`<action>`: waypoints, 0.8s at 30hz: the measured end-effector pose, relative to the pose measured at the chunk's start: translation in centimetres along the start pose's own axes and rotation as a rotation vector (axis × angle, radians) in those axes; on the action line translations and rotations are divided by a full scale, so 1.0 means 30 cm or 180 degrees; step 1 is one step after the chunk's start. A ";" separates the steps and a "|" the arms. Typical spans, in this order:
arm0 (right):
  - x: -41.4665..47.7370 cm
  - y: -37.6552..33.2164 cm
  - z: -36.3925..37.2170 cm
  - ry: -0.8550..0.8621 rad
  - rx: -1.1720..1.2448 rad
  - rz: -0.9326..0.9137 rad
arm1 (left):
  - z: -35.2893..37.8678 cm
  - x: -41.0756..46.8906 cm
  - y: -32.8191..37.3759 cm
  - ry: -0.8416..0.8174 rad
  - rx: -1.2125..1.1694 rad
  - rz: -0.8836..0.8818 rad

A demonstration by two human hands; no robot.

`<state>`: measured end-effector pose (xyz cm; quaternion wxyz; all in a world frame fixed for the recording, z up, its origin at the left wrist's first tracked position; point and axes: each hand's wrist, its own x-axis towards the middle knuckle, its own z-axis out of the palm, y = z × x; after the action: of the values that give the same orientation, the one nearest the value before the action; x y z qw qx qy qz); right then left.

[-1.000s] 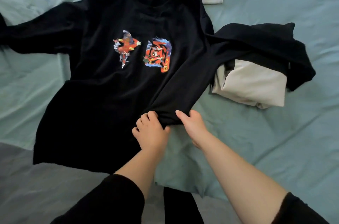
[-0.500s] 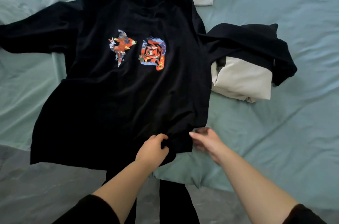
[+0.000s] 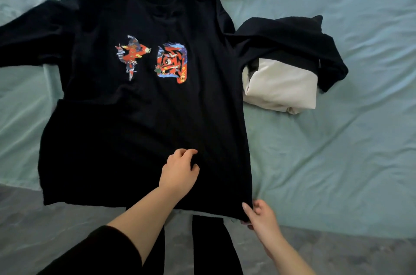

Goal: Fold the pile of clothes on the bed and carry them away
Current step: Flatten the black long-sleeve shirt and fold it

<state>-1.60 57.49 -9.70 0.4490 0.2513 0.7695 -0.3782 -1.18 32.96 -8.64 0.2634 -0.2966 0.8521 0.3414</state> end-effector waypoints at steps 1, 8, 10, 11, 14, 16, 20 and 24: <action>0.014 -0.008 -0.005 0.0024 -0.0210 -0.0033 | 0.005 0.004 0.005 -0.0066 0.0023 -0.0015; 0.070 -0.340 0.122 0.1497 -0.2228 -0.2660 | -0.024 0.086 0.014 0.1074 0.0685 0.0394; 0.136 -0.414 0.183 0.1370 -0.2718 -0.3173 | -0.011 0.145 0.007 0.1141 0.0869 0.0493; 0.180 -0.416 0.190 0.1231 -0.3015 -0.3195 | 0.010 0.165 -0.007 0.0950 0.0977 0.0516; 0.272 -0.287 0.133 0.0673 -0.3860 -0.2437 | 0.108 0.165 -0.084 -0.0203 0.1748 0.0478; 0.288 -0.209 0.083 0.0470 -0.4098 -0.2238 | 0.131 0.156 -0.118 -0.0532 0.1898 0.0425; 0.257 -0.214 -0.005 -0.0184 -0.3437 -0.2260 | 0.075 0.135 -0.056 -0.0526 0.1465 0.0389; 0.227 -0.397 -0.160 0.0234 -0.1265 -0.1742 | -0.002 0.190 0.159 -0.0296 0.0881 0.0122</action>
<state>-15.87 54.67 -9.97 0.3431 -0.0434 0.8828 -0.3180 -8.37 33.88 -10.27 0.3344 -0.2250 0.8834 0.2390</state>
